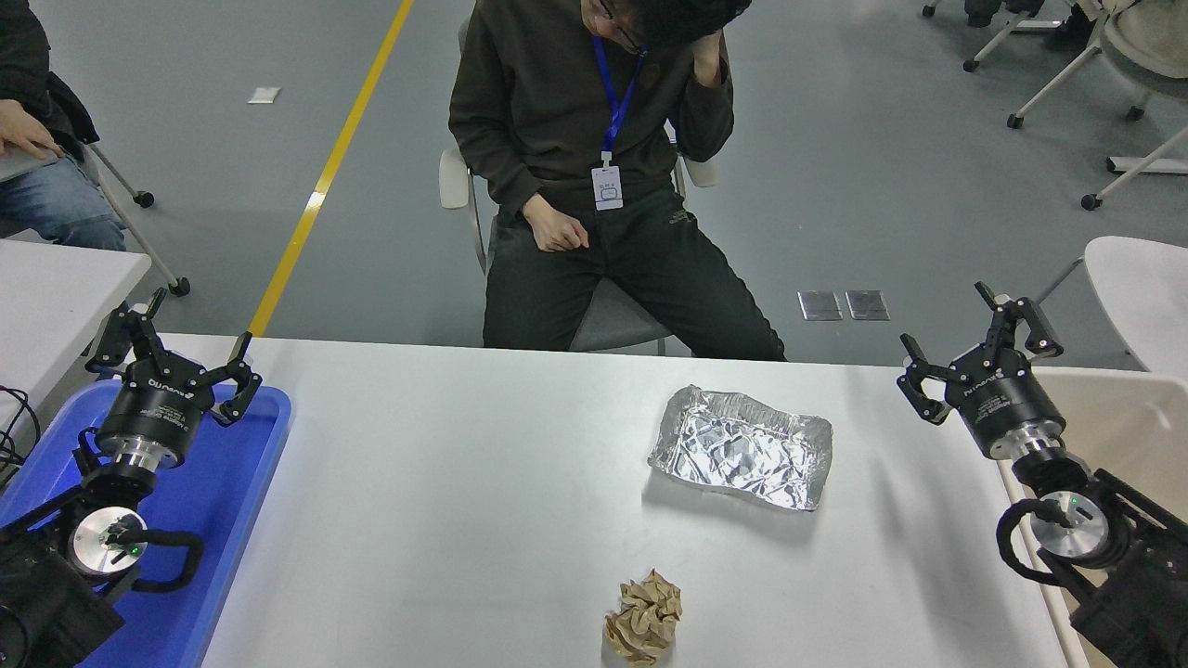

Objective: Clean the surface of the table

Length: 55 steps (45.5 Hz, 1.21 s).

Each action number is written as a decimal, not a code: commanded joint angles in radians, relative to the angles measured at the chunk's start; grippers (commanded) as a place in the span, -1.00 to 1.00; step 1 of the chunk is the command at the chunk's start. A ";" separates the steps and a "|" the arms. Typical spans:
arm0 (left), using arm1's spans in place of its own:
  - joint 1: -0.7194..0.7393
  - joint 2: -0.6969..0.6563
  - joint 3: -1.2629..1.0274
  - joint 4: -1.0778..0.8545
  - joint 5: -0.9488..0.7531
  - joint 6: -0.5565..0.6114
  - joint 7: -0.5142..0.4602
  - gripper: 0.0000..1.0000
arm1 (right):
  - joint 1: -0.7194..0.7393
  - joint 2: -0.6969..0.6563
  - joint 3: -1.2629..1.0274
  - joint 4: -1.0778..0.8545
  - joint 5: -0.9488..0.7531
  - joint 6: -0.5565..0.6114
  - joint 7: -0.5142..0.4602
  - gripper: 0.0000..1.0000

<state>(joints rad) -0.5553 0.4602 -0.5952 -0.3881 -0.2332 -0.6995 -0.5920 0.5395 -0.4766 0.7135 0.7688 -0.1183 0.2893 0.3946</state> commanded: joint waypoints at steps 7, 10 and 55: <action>0.000 0.000 0.000 0.000 0.000 0.000 0.000 1.00 | 0.031 -0.189 -0.081 0.305 -0.233 -0.134 -0.155 0.98; 0.000 0.000 0.000 0.000 0.000 0.000 0.000 1.00 | 0.048 -0.226 -0.106 0.352 -0.244 -0.131 -0.157 0.98; 0.000 0.000 0.000 0.000 0.000 0.000 0.000 1.00 | 0.240 -0.303 -0.373 0.560 -1.144 0.048 -0.382 0.95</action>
<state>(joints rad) -0.5553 0.4601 -0.5952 -0.3881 -0.2332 -0.6995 -0.5921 0.7022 -0.7804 0.4556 1.3292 -1.1206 0.2951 0.0196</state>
